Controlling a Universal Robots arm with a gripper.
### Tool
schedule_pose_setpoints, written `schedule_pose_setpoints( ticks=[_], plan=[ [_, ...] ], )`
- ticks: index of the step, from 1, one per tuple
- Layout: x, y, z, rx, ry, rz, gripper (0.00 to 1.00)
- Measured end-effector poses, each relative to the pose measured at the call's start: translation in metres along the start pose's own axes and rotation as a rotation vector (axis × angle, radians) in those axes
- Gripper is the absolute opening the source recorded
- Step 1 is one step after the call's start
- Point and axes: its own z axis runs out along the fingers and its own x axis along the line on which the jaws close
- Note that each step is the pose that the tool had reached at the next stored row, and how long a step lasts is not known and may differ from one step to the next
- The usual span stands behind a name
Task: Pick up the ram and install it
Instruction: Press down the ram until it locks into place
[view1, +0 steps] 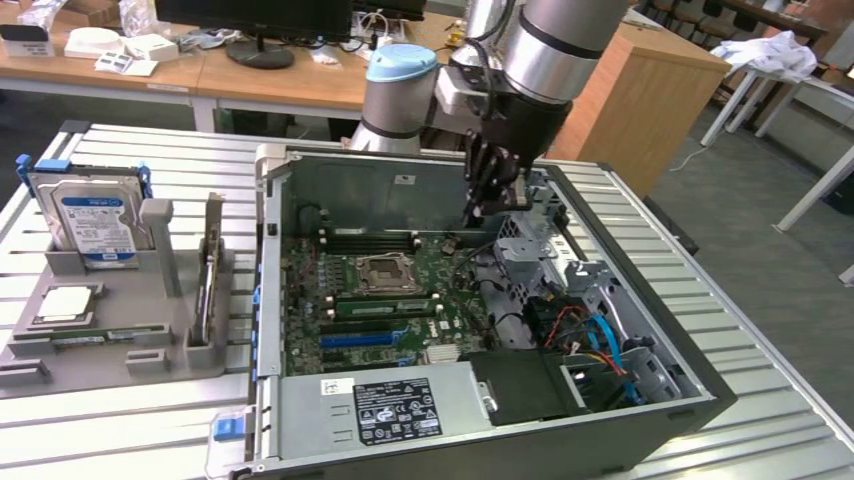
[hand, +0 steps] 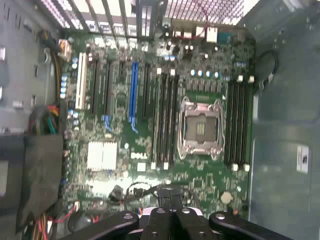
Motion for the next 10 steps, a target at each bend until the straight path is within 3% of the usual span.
schedule_pose_setpoints(
  ticks=[10],
  plan=[
    [0.0,0.0003,0.0,0.0001,-0.0001,0.0,0.11]
  ],
)
